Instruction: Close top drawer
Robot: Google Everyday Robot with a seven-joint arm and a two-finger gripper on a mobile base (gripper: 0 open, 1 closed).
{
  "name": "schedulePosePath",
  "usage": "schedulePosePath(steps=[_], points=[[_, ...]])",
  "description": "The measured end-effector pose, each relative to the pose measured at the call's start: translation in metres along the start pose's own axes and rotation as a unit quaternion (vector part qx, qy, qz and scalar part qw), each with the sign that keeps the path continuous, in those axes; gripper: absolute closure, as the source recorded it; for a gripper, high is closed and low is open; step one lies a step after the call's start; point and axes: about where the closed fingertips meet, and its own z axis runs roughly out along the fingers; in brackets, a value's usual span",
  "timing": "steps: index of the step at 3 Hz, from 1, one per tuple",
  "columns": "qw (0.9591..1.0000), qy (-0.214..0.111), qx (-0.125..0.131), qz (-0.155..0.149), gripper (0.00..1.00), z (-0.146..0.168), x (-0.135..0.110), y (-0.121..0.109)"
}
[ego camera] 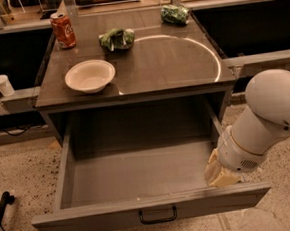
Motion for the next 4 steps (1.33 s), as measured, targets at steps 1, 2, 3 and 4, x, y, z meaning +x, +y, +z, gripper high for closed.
schedulePosePath(steps=[1,2,3,4], points=[[0.9999,-0.002,-0.011,-0.004,1.00,-0.002,-0.001,0.013],[0.9995,0.005,-0.030,-0.003,1.00,0.008,0.005,0.033],[0.9995,0.006,-0.031,0.001,1.00,0.020,0.006,0.040],[0.9996,0.017,-0.021,0.001,1.00,0.034,0.011,0.048]])
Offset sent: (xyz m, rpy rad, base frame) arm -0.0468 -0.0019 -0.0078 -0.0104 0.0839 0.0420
